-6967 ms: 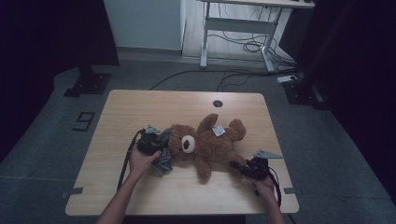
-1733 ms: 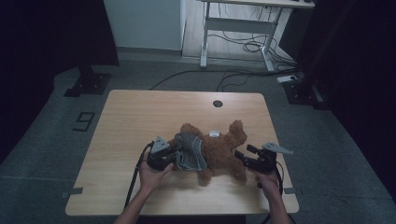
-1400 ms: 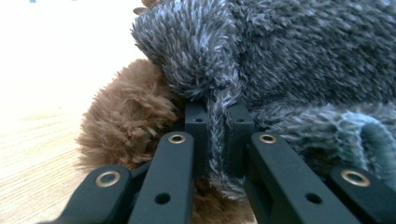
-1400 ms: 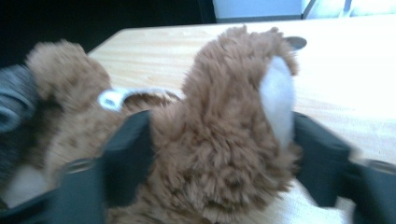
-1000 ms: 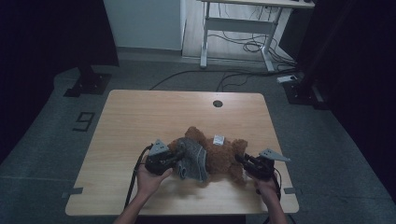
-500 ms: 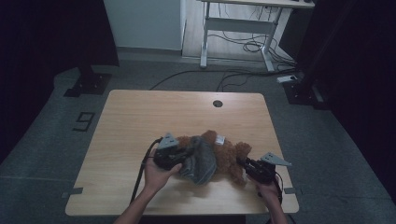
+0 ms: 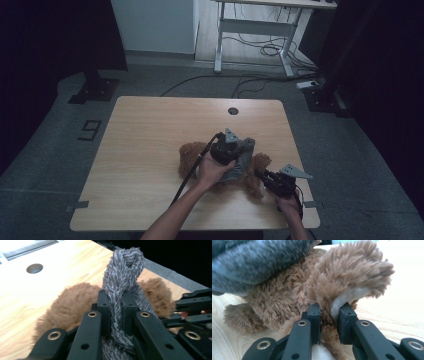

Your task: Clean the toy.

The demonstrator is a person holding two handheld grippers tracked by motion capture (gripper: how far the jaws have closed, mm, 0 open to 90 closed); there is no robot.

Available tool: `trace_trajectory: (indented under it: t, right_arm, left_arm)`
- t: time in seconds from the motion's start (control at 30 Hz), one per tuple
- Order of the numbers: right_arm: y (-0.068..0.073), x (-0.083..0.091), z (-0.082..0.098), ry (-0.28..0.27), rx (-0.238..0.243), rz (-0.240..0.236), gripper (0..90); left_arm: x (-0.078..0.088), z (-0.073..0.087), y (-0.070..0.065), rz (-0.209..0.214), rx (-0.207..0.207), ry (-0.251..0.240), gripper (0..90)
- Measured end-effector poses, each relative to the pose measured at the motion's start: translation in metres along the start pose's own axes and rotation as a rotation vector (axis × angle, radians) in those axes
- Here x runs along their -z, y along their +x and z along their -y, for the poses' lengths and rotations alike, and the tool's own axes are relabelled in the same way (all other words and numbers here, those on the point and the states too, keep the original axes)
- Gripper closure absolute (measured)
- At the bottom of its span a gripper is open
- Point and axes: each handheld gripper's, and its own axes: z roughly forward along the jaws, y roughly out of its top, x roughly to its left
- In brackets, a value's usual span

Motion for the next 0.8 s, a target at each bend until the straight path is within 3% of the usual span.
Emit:
trace_trajectory:
  t: [0.2, 0.33, 0.47, 0.67, 0.8]
  right_arm:
    - [0.000, -0.001, 0.001, 0.009, -0.009, -0.007, 75.7]
    - [0.000, -0.001, 0.001, 0.011, -0.022, -0.004, 75.8]
    - [-0.001, -0.001, 0.001, 0.018, -0.028, -0.004, 75.7]
    - [-0.001, -0.001, 0.001, 0.023, -0.033, -0.010, 75.8]
    - [-0.001, -0.001, 0.001, 0.024, -0.040, -0.012, 75.9]
  left_arm:
    - [0.029, 0.019, 0.030, -0.097, 0.001, 0.028, 80.5]
    - [0.049, 0.033, 0.048, -0.136, 0.015, 0.042, 80.6]
    - [0.067, 0.049, 0.073, -0.144, 0.085, 0.029, 80.7]
    - [0.095, 0.066, 0.096, -0.193, 0.125, 0.024, 80.7]
    - [0.101, 0.078, 0.101, -0.209, 0.136, 0.035, 80.9]
